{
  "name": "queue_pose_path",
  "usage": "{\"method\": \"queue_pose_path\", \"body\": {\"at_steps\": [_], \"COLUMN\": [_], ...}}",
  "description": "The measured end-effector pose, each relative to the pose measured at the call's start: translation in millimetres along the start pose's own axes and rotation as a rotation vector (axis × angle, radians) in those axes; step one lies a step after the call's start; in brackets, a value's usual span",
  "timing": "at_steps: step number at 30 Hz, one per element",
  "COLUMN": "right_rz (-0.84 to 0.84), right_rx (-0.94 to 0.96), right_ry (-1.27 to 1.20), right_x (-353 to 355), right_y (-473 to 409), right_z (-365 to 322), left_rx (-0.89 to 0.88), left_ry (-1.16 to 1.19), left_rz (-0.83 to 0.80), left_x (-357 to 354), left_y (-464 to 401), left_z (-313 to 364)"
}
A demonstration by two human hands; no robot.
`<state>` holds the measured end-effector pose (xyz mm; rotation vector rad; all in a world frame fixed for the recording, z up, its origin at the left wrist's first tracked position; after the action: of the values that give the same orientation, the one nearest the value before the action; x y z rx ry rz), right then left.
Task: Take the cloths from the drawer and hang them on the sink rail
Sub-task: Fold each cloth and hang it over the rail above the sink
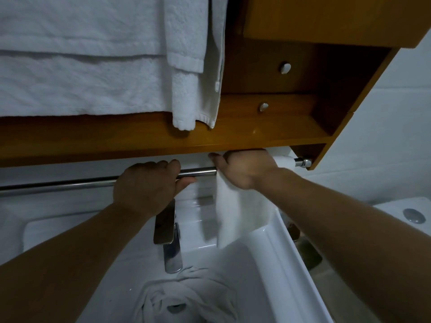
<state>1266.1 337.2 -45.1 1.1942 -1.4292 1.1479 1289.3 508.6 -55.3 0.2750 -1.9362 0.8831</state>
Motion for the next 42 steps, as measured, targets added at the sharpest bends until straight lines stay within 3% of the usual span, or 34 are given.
{"method": "queue_pose_path", "body": {"at_steps": [2,9,16,22,28,32,42], "right_rz": [0.035,0.355,0.299,0.126,0.318,0.358,0.238], "right_rx": [-0.028,0.130,0.024,0.015,0.004,-0.050,0.010], "right_ry": [-0.056,0.193,0.257,0.119,0.176,0.268,0.187], "right_x": [6.7,11.8,4.7,5.8,14.7,12.5,16.2], "right_y": [-1.6,47.3,46.3,13.2,36.9,54.5,28.5], "right_z": [4.4,-15.9,5.5,6.7,11.9,38.2,67.5], "left_rx": [-0.002,-0.005,-0.009,-0.011,-0.015,-0.018,0.045], "left_ry": [-0.003,-0.011,-0.015,-0.017,0.032,0.028,0.055], "left_rz": [-0.004,-0.009,0.006,-0.033,-0.005,0.044,-0.011], "left_x": [-0.9,-1.1,-0.3,-6.2,-3.2,3.7,3.2], "left_y": [-0.4,-0.5,0.8,1.4,2.8,2.7,2.0], "left_z": [0.1,-0.2,0.1,0.5,0.6,1.2,-0.2]}}
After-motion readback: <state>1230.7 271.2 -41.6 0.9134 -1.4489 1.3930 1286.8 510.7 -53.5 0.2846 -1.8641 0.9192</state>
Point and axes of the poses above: each hand's wrist, its own y-axis away from the middle knuckle, its own x-axis out of the back of the hand, z = x × y, the point moved 8 cm from there along -y, towards the middle knuckle, and after that the axes turned 3 degrees about -x, right-handed, at the moved point
